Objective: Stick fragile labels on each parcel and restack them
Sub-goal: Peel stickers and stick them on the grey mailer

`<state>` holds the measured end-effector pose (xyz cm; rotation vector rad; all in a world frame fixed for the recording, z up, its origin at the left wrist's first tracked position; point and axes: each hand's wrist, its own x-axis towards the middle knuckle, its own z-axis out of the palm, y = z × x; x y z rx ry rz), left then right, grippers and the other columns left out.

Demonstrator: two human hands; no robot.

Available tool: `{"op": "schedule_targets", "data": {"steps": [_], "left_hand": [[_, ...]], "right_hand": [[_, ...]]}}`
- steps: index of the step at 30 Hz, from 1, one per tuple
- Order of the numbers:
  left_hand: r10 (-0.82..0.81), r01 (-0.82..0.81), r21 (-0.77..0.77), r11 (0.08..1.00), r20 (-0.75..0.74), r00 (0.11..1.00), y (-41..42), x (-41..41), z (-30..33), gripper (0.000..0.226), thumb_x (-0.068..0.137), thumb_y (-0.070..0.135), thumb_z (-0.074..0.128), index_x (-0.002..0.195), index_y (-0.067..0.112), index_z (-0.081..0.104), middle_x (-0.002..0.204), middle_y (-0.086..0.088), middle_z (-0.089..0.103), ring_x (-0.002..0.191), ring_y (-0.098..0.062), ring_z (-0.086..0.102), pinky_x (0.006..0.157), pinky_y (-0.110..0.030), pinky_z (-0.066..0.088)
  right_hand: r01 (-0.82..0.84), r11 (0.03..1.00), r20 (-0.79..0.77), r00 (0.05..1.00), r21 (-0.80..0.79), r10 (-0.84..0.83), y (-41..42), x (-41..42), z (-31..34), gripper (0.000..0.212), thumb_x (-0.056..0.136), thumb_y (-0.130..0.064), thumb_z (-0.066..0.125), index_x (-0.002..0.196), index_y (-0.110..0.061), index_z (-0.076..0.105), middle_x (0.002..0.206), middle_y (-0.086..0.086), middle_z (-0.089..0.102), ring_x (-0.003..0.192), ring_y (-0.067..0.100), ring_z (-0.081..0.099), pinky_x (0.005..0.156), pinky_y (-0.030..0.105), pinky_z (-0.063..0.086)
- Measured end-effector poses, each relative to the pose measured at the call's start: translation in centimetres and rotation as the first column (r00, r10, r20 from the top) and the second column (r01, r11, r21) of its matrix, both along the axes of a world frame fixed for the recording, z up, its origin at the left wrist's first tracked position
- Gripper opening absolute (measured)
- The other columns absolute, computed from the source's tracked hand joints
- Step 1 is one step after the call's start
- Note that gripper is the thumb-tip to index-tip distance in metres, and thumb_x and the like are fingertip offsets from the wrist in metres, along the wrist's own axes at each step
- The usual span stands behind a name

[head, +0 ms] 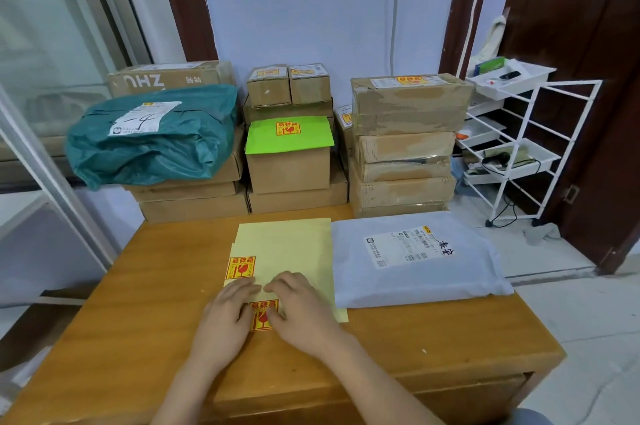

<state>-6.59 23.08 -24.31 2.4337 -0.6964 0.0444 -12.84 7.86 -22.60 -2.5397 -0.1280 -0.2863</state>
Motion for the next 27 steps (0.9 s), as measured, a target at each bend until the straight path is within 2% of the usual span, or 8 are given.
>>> {"op": "schedule_targets", "data": {"steps": [2,4,6,9,12,18,22,27], "left_hand": [[-0.005,0.004,-0.032,0.999,-0.023,1.0,0.2,0.1,-0.2,0.038,0.09,0.008,0.042,0.12,0.016,0.064,0.136,0.004,0.052,0.132,-0.014,0.04,0.113,-0.036,0.027],[-0.005,0.001,-0.089,0.996,-0.036,0.999,0.4,0.3,-0.3,0.039,0.09,-0.005,0.046,0.116,0.015,0.066,0.134,0.005,0.052,0.13,-0.013,0.041,0.113,-0.033,0.027],[0.005,-0.013,-0.138,0.99,-0.06,0.998,0.4,0.3,-0.3,0.039,0.089,-0.008,0.046,0.112,0.014,0.068,0.131,0.006,0.053,0.127,-0.008,0.042,0.111,-0.027,0.027],[-0.003,-0.012,-0.174,0.985,-0.085,0.996,0.4,0.3,-0.3,0.042,0.089,-0.009,0.045,0.105,0.023,0.068,0.13,0.006,0.053,0.126,-0.007,0.042,0.111,-0.025,0.027],[-0.015,-0.001,-0.203,0.979,-0.081,0.997,0.5,0.3,-0.4,0.05,0.089,-0.009,0.045,0.091,0.038,0.06,0.129,0.008,0.053,0.125,-0.006,0.042,0.109,-0.022,0.028],[0.013,-0.038,-0.247,0.968,-0.101,0.995,0.6,0.4,-0.5,0.048,0.091,-0.006,0.045,0.083,0.038,0.062,0.126,0.008,0.057,0.121,-0.004,0.046,0.105,-0.02,0.032],[0.018,-0.051,-0.281,0.958,-0.119,0.993,0.7,0.4,-0.6,0.048,0.091,-0.007,0.045,0.083,0.036,0.064,0.124,0.007,0.058,0.121,-0.006,0.047,0.106,-0.025,0.035],[0.011,-0.048,-0.302,0.952,-0.126,0.992,0.7,0.3,-0.6,0.047,0.092,-0.007,0.045,0.082,0.035,0.064,0.121,0.01,0.057,0.119,-0.005,0.046,0.099,-0.018,0.032]], "right_hand": [[0.014,0.998,-0.025,1.0,-0.067,-0.016,0.3,0.3,-1.0,0.046,0.094,-0.028,0.041,0.134,-0.008,0.048,0.131,0.004,0.045,0.125,0.02,0.035,0.107,0.035,0.033],[0.049,0.994,-0.013,0.999,-0.096,-0.051,0.3,0.2,-1.5,0.063,0.086,-0.038,0.021,0.137,-0.009,0.045,0.133,0.003,0.044,0.126,0.02,0.032,0.109,0.034,0.029],[0.059,0.995,-0.015,0.998,-0.083,-0.06,0.2,0.0,-1.8,0.073,0.08,-0.042,0.013,0.139,-0.012,0.042,0.135,0.0,0.042,0.128,0.017,0.03,0.111,0.032,0.025],[0.052,0.998,-0.051,0.997,-0.027,-0.054,0.0,0.1,-1.7,0.052,0.093,-0.033,0.036,0.14,-0.013,0.042,0.137,-0.002,0.04,0.131,0.015,0.028,0.113,0.031,0.022],[0.023,0.999,-0.07,0.997,-0.028,-0.025,-0.1,0.1,-1.6,0.052,0.09,-0.028,0.048,0.139,-0.013,0.044,0.138,-0.003,0.037,0.132,0.014,0.026,0.113,0.029,0.024],[-0.032,0.999,-0.122,0.992,0.015,0.034,-0.7,-0.2,-1.5,0.058,0.085,-0.031,0.057,0.14,-0.02,0.043,0.145,-0.008,0.032,0.137,0.007,0.019,0.111,0.028,0.029],[-0.04,0.998,-0.137,0.989,0.047,0.047,-0.7,-0.2,-1.4,0.055,0.086,-0.033,0.06,0.138,-0.023,0.046,0.146,-0.011,0.033,0.137,0.005,0.019,0.111,0.028,0.029],[-0.015,0.998,-0.114,0.993,0.066,0.023,-0.8,-0.1,-1.5,0.053,0.086,-0.037,0.063,0.136,-0.022,0.05,0.144,-0.012,0.037,0.135,0.004,0.022,0.108,0.026,0.03]]}}
